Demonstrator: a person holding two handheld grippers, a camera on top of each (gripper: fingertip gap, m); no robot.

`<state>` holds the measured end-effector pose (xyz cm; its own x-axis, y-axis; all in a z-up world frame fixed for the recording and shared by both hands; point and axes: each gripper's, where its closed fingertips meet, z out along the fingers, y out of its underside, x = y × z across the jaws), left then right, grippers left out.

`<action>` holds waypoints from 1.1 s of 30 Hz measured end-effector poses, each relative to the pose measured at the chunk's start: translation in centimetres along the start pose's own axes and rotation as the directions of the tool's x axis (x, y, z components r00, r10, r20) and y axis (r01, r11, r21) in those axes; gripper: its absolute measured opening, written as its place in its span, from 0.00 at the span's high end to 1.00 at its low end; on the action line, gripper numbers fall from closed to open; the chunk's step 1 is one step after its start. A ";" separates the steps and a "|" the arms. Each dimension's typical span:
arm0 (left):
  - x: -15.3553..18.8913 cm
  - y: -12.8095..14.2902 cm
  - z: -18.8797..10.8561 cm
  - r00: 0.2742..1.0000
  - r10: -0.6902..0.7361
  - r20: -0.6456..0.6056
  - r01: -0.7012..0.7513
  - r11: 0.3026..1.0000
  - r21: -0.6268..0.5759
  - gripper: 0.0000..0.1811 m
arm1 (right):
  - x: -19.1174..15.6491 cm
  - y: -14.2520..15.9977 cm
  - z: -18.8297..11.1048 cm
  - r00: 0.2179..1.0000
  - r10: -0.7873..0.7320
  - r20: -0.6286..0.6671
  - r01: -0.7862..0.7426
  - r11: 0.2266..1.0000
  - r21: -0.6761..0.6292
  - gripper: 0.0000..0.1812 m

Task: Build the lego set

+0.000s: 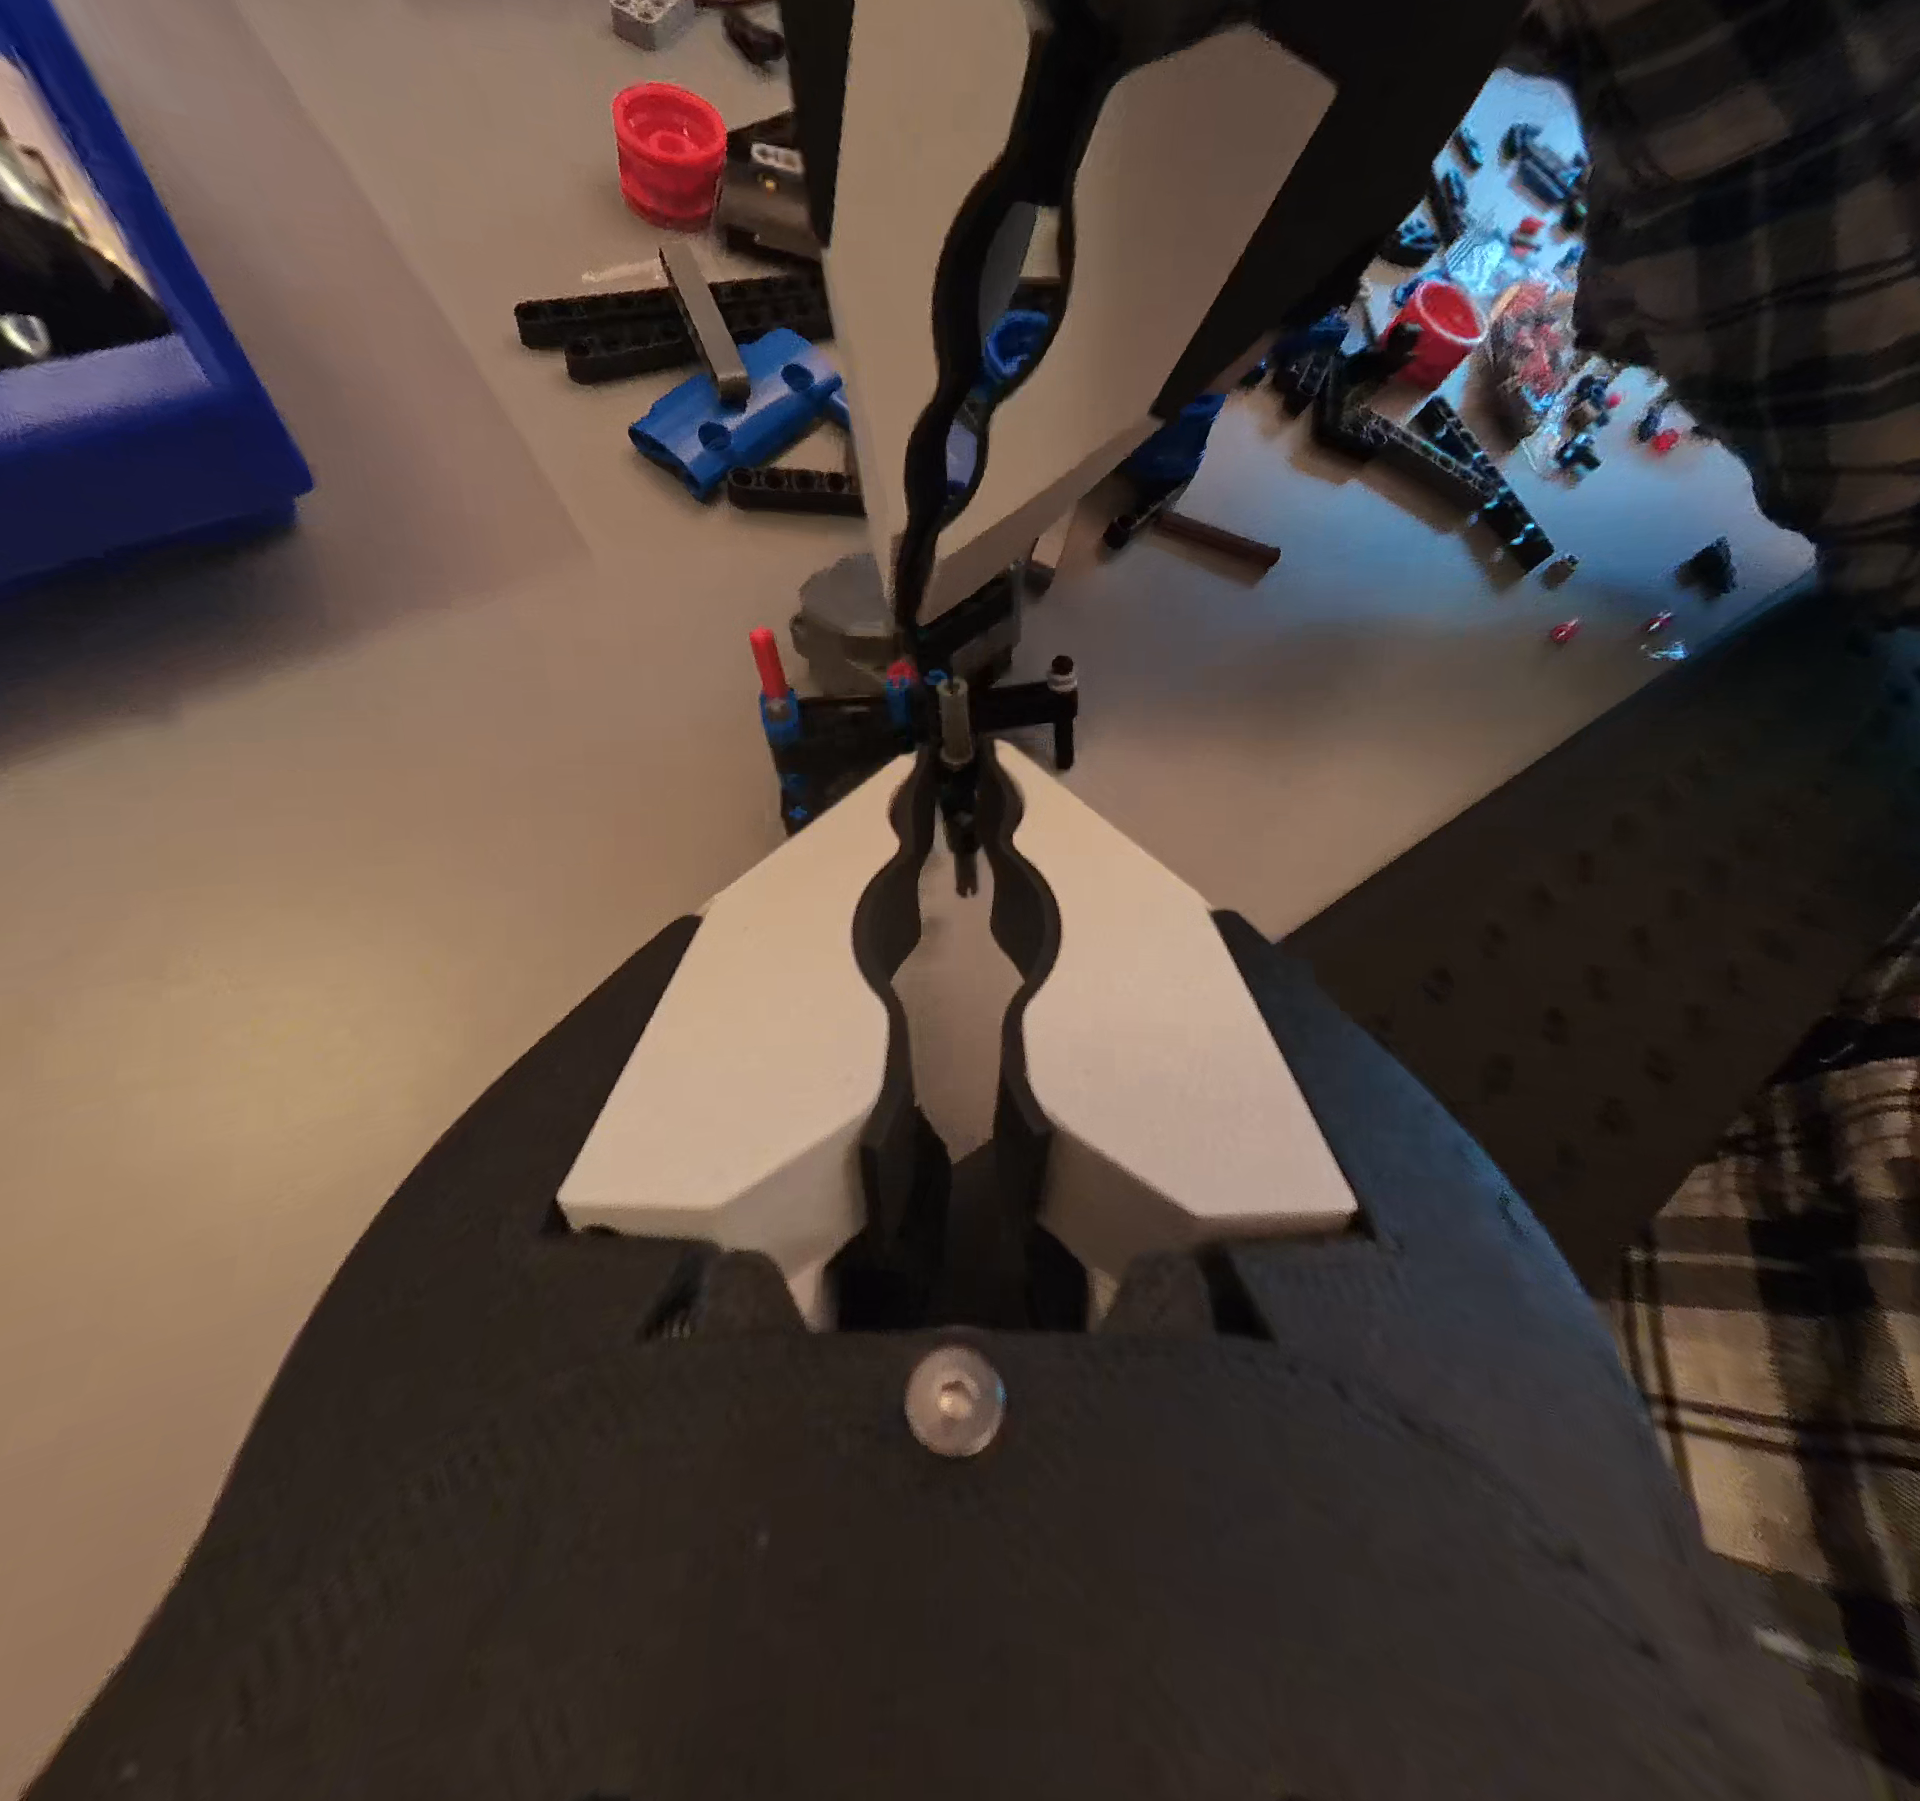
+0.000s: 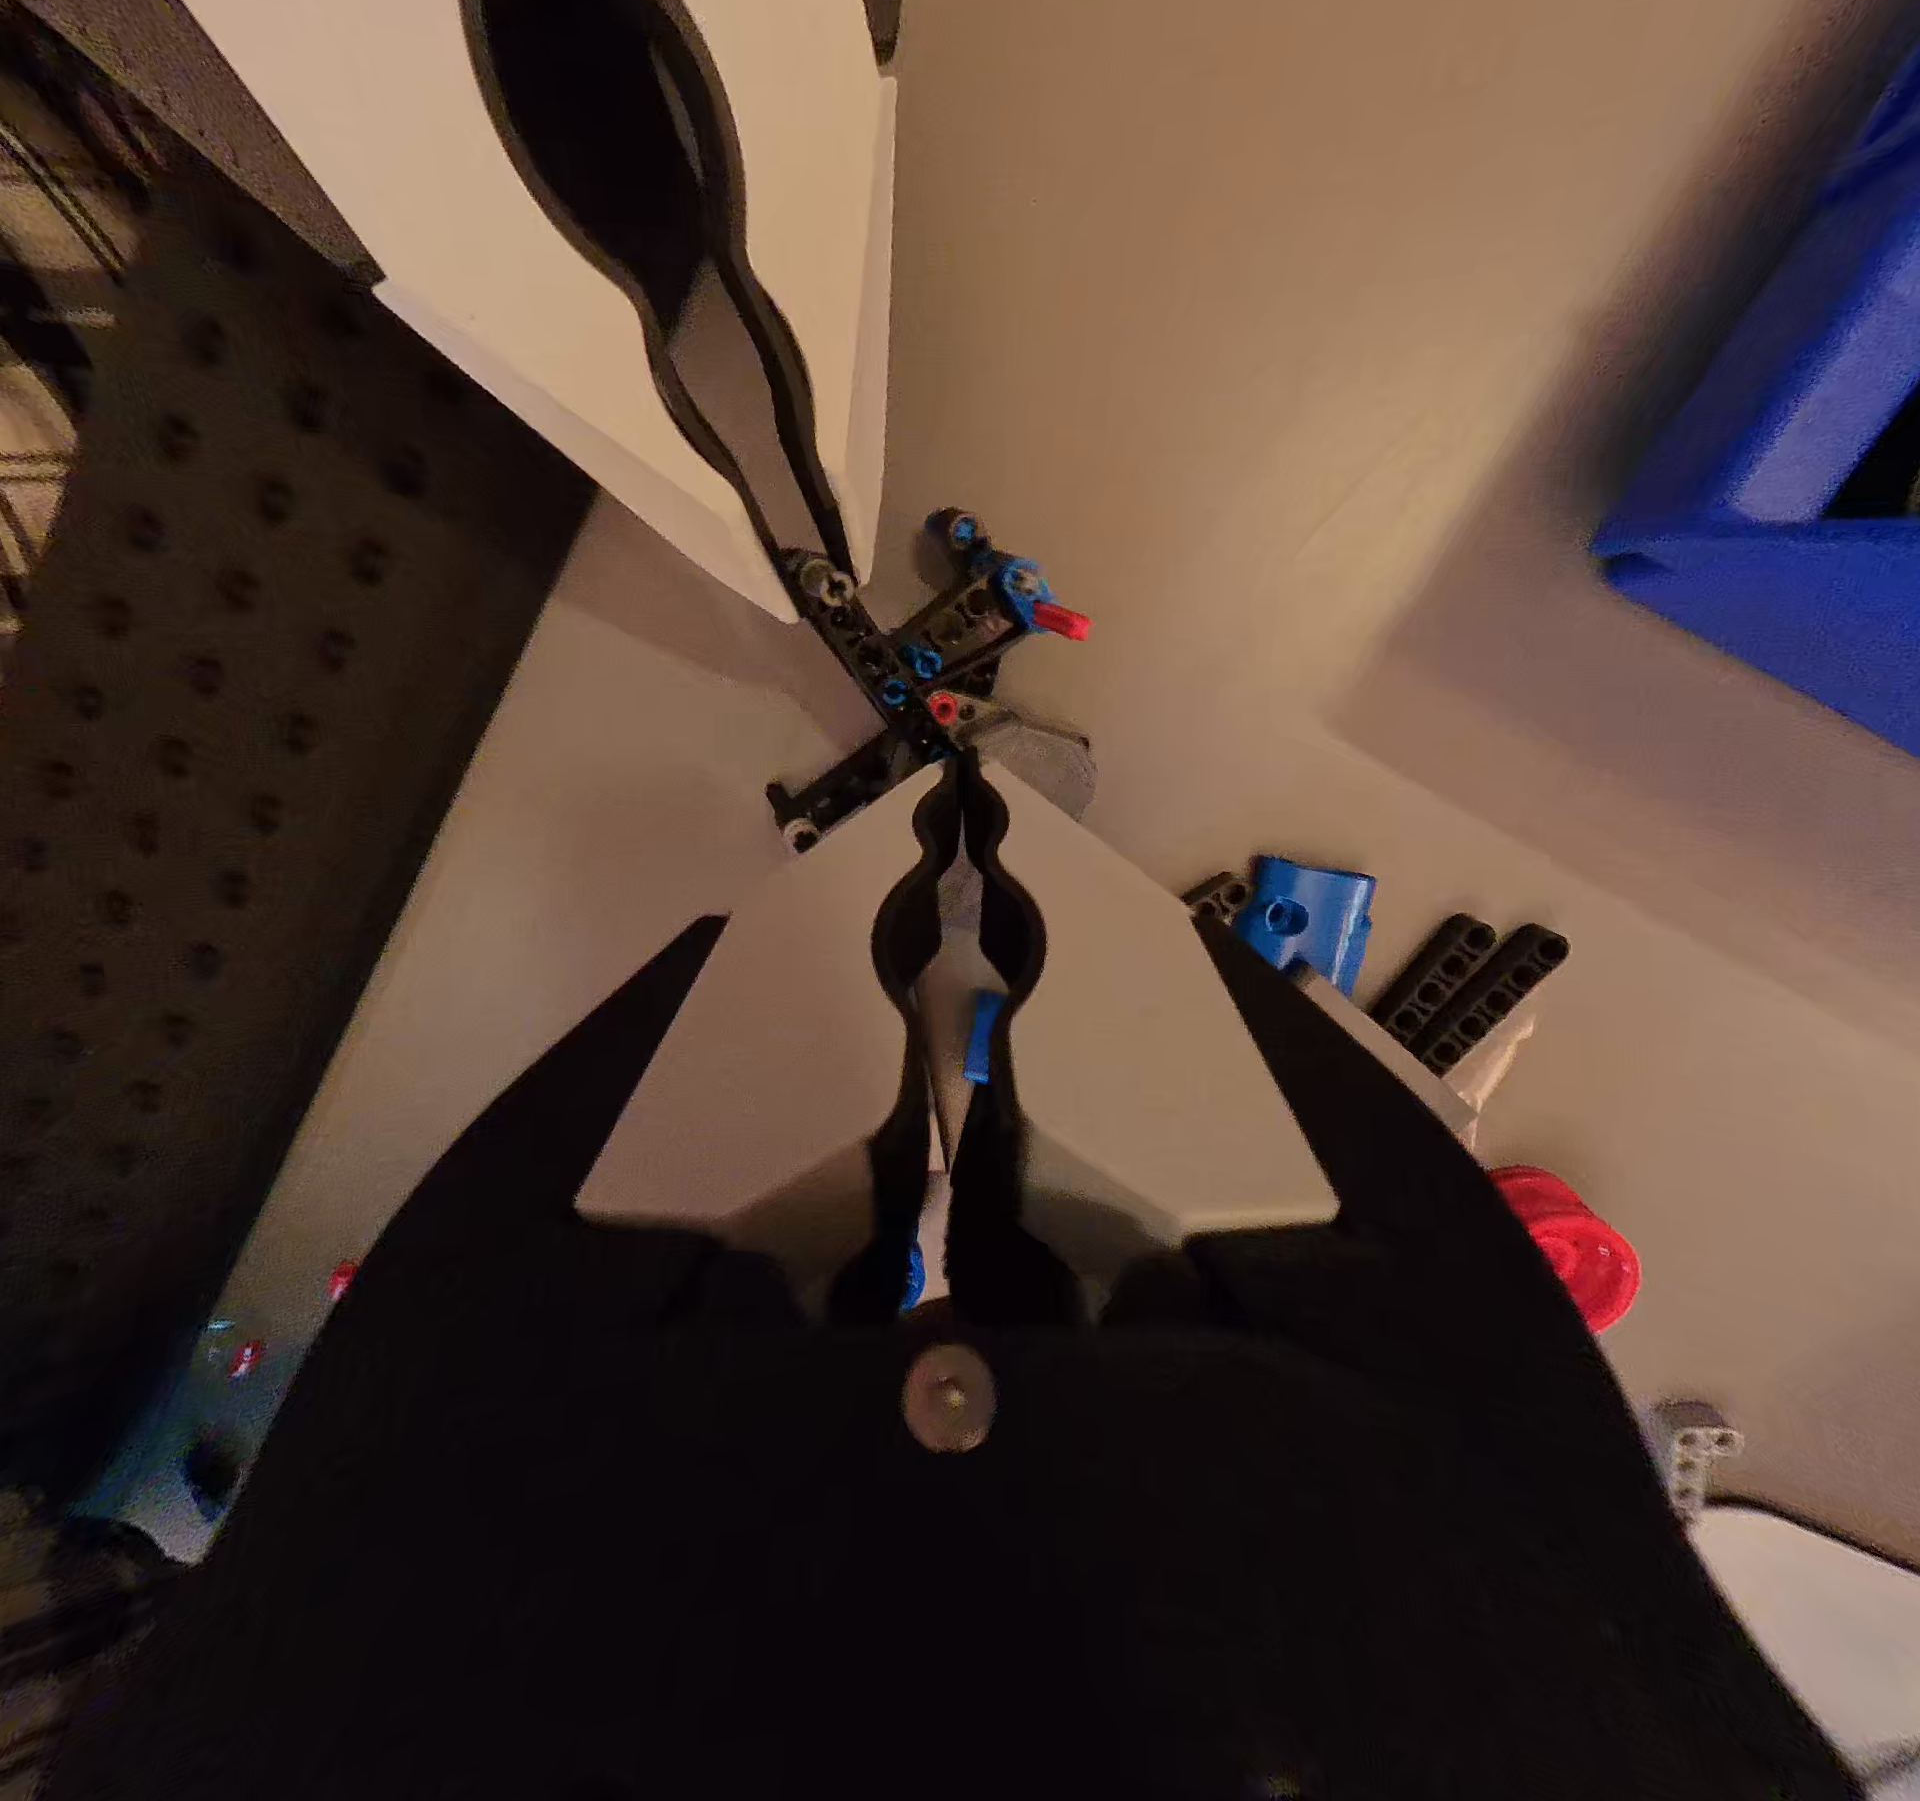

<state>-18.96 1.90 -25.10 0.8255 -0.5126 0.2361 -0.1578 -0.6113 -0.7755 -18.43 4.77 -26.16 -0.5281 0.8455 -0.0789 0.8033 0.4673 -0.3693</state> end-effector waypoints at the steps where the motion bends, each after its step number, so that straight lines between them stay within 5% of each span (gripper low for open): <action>1: 0.1 0.0 0.0 1.000 -0.023 -0.003 0.023 1.000 0.021 0.97 | 0.0 0.0 0.1 1.000 -0.009 -0.012 0.009 1.000 -0.015 1.00; 10: 0.0 0.4 0.1 1.000 -0.021 -0.012 0.021 1.000 0.013 0.97 | 0.0 0.0 0.2 0.998 -0.016 -0.058 0.014 0.999 -0.030 1.00; 17: -0.4 0.0 -0.4 1.000 0.011 -0.009 -0.010 1.000 0.015 0.97 | 0.1 -0.3 -0.2 0.995 0.014 -0.099 -0.005 0.996 0.091 1.00; 20: -0.1 0.1 -0.2 0.999 0.040 -0.006 -0.039 0.999 0.021 0.94 | 0.0 -0.9 -1.2 0.993 0.061 -0.103 -0.038 0.977 0.208 0.95; 23: -0.4 0.2 -0.4 0.999 0.035 -0.009 -0.035 0.999 0.023 0.83 | 0.3 0.6 -1.3 0.987 0.077 -0.140 -0.053 0.984 0.168 0.91; 26: -0.5 0.3 -0.5 0.998 0.063 -0.003 -0.063 0.998 0.015 0.82 | 0.9 1.4 -1.1 0.979 0.138 -0.149 -0.107 0.974 0.201 0.77; 30: -0.8 2.1 1.0 0.973 0.219 0.076 -0.209 0.970 -0.122 0.92 | 0.6 2.1 0.2 0.980 0.174 -0.099 -0.153 0.970 0.189 0.67; 33: -0.6 2.1 1.4 0.948 0.301 0.108 -0.285 0.948 -0.139 0.96 | 0.0 2.1 1.1 0.982 0.182 -0.045 -0.171 0.967 0.190 0.69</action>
<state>-19.05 1.78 -27.73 0.7936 -0.6041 -0.0727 -0.4603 -0.5178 -0.7211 -17.03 5.44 -27.96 -0.3601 0.9272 -0.1035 0.8147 0.2584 -0.5192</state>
